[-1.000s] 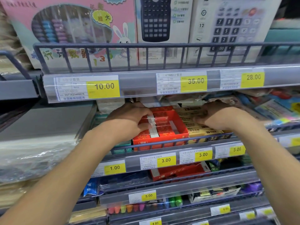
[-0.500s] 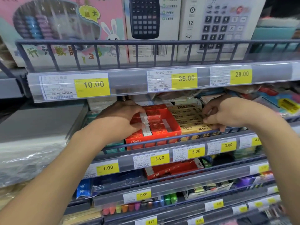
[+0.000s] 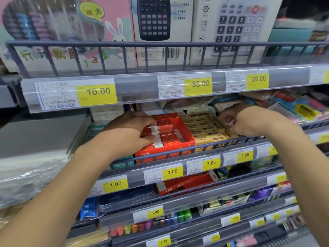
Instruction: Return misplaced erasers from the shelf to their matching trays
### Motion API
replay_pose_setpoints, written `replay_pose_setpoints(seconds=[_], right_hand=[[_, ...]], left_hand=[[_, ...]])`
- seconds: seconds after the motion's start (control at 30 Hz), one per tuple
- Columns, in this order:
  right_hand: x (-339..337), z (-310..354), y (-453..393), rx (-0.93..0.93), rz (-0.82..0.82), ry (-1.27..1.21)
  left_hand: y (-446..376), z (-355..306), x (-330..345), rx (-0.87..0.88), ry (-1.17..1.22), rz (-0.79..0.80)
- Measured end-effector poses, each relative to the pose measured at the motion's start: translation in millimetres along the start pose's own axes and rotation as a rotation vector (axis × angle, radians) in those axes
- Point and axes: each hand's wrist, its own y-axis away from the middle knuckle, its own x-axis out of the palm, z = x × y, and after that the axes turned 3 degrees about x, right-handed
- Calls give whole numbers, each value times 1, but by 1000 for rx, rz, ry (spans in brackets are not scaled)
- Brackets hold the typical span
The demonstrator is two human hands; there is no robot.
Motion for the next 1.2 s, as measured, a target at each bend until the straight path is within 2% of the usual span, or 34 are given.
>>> replay_pose_setpoints(seconds=[0.1, 0.33, 0.43, 0.57, 0.67, 0.73, 0.83, 0.93, 1.03, 1.2], right_hand=[[5, 5, -5, -18, 42, 88], [8, 8, -3, 13, 41, 62], [10, 12, 3, 3, -53, -3], [24, 34, 17, -107, -209, -187], [36, 50, 20, -226, -210, -261], [39, 53, 21, -274, -200, -261], [42, 53, 26, -318, -204, -296], [44, 60, 32, -412, -143, -291], [47, 66, 30, -475, -77, -200], [49, 67, 31, -529, -134, -122]], left_hand=[[1, 2, 0, 3, 5, 5], [0, 4, 2, 28, -9, -17], [0, 3, 1, 31, -19, -21], [5, -4, -1, 30, -33, -69], [14, -14, -3, 70, 82, -125], [22, -23, -2, 118, 134, -98], [25, -34, 6, 158, 28, -13], [23, -36, 14, 113, -68, -6], [24, -35, 16, 79, -56, -14], [28, -42, 12, 31, -49, 29]])
